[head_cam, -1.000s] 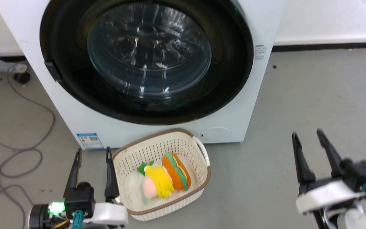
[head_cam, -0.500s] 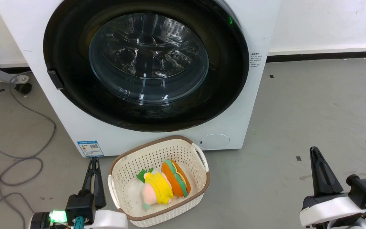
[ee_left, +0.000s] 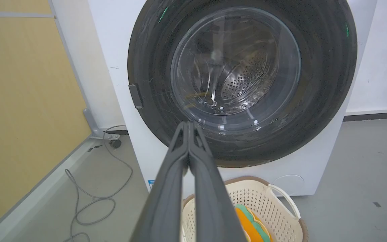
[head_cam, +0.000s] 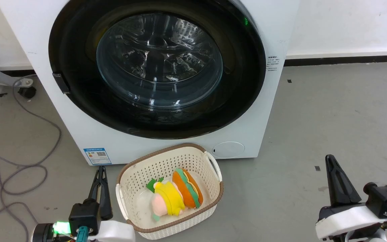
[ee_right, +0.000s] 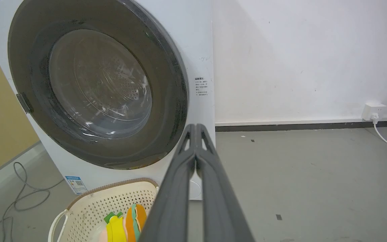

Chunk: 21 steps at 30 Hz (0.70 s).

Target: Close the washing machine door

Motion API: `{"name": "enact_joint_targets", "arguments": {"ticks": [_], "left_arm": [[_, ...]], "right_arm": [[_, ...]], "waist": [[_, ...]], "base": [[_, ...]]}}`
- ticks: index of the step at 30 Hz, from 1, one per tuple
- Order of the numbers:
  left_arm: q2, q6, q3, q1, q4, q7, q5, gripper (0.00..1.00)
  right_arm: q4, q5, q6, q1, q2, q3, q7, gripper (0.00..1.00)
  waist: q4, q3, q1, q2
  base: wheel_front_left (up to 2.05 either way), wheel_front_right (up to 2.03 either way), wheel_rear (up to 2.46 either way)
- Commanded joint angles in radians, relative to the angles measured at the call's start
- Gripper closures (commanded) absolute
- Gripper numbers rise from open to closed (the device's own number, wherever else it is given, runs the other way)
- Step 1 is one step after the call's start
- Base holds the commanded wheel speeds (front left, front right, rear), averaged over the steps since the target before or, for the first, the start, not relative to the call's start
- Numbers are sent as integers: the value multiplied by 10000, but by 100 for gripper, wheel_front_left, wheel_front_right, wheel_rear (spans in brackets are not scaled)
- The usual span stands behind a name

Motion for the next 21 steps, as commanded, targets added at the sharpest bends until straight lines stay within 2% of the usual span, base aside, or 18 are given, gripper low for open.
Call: {"name": "enact_joint_targets", "arguments": {"ticks": [1,21], "left_arm": [[-15,-75,66,-33,-50,51,31,100],[-95,-468,250,-68,-139,460,63,100]], "right_arm": [[-100,-101,-1,85,8,35,64,100],[-359,-331,-3,173,17,134,475,100]], "waist": [[14,0,1,0],[160,-5,1,0]], "base": [[0,0,0],[0,0,0]]}}
